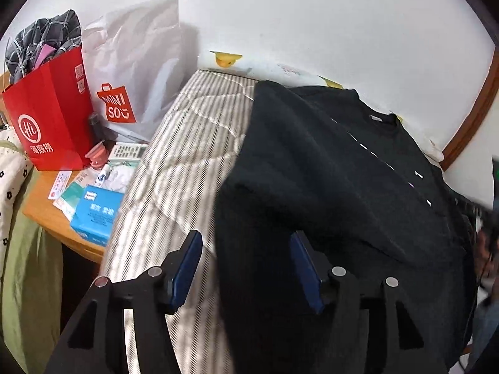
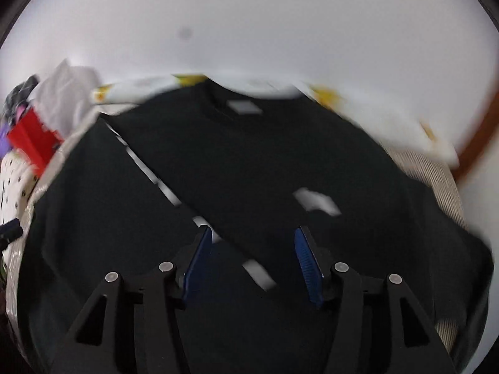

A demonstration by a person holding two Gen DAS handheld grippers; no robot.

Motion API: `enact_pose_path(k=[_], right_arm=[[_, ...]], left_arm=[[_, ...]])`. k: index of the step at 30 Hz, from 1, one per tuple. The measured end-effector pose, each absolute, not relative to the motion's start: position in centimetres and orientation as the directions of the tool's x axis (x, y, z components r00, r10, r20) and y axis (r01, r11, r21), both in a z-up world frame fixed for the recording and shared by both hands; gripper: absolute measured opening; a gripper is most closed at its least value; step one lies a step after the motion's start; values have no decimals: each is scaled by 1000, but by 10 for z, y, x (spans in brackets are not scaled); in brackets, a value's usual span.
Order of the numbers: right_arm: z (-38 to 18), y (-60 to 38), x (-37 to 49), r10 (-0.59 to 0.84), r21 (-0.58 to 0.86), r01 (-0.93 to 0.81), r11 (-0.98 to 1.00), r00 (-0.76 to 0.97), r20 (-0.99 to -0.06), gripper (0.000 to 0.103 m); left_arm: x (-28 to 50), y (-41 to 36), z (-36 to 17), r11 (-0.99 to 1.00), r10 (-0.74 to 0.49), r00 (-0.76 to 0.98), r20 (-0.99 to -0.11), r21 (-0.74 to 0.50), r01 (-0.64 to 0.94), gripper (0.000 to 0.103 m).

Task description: Fold small clothes

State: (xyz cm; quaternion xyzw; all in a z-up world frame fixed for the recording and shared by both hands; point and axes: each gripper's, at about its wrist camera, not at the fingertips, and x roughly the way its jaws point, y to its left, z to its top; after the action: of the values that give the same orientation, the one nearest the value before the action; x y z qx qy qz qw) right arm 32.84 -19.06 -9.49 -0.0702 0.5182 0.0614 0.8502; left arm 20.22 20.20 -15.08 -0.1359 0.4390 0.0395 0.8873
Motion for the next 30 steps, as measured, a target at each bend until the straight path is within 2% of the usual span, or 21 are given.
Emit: enact_pose_path(k=[6, 10, 11, 12, 13, 14, 21, 26, 30], right_arm=[[-122, -243, 278, 70, 42, -77, 996, 410, -910, 55], [-135, -234, 266, -12, -60, -92, 994, 452, -892, 55], [-136, -229, 264, -34, -89, -99, 991, 459, -888, 47], [-136, -224, 264, -36, -105, -119, 987, 476, -879, 23], [-135, -220, 262, -30, -116, -146, 982, 487, -873, 18], [-132, -216, 262, -47, -150, -168, 974, 500, -865, 8], [-94, -228, 274, -44, -153, -136, 979, 593, -804, 8], [-115, -230, 276, -86, -190, -139, 972, 543, -835, 8], [-122, -232, 270, -105, -207, -125, 970, 555, -825, 8]], left_arm=[[190, 181, -153, 952, -66, 590, -805, -227, -204, 57], [183, 172, -158, 956, -47, 574, -818, -203, -212, 57], [182, 170, -160, 958, -37, 569, -821, -192, -213, 57], [181, 169, -163, 960, -26, 563, -826, -178, -217, 57], [181, 168, -166, 961, -14, 555, -832, -165, -223, 57], [180, 167, -168, 961, -11, 548, -836, -161, -226, 57], [175, 167, -172, 962, 2, 535, -845, -145, -233, 58], [170, 164, -171, 966, 9, 529, -849, -128, -223, 59], [168, 162, -173, 969, 18, 524, -851, -114, -218, 59]])
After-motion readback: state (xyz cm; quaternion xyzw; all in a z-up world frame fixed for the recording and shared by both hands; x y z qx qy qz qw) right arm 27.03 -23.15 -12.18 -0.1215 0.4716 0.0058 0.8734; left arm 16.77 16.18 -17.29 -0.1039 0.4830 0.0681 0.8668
